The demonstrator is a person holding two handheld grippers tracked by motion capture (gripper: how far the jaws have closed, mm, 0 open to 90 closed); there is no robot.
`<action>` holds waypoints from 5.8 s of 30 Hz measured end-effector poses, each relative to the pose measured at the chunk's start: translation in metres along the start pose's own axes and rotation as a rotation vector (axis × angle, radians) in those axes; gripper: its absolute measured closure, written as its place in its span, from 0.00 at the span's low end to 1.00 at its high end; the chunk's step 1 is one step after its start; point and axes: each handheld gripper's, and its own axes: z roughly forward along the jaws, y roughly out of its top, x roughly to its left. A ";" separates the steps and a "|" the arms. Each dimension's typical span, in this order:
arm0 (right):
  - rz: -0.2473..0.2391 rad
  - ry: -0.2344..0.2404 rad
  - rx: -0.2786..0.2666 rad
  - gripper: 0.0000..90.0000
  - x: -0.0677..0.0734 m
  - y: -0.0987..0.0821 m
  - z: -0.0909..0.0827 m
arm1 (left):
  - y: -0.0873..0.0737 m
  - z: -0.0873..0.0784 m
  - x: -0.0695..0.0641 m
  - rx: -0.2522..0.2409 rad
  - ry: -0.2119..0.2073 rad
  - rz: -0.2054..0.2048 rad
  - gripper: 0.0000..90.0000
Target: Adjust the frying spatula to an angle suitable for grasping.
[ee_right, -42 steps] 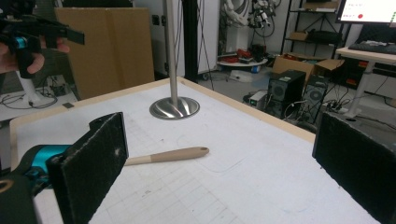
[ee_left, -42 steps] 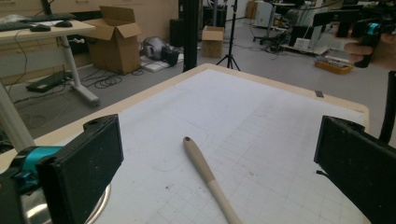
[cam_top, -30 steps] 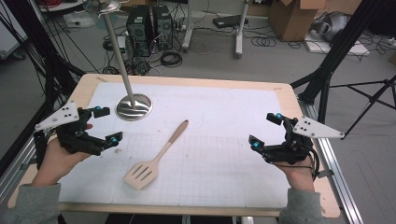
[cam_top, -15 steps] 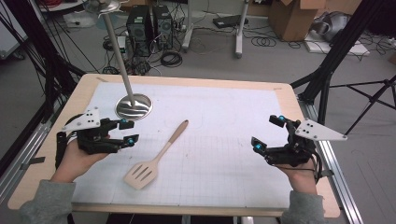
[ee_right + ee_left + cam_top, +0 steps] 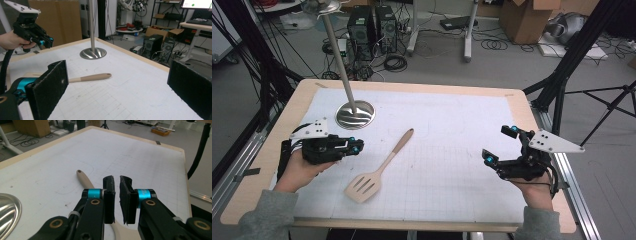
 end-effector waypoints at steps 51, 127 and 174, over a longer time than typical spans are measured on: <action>-0.021 0.076 0.043 0.03 0.001 -0.008 0.004 | -0.041 0.092 0.009 0.243 -0.077 -0.006 0.99; -0.009 0.081 0.072 0.03 -0.002 -0.015 0.007 | -0.044 0.095 -0.005 0.449 -0.025 0.073 1.00; -0.005 0.089 0.068 0.03 -0.005 -0.016 0.007 | -0.045 0.076 0.043 0.298 0.035 -0.036 1.00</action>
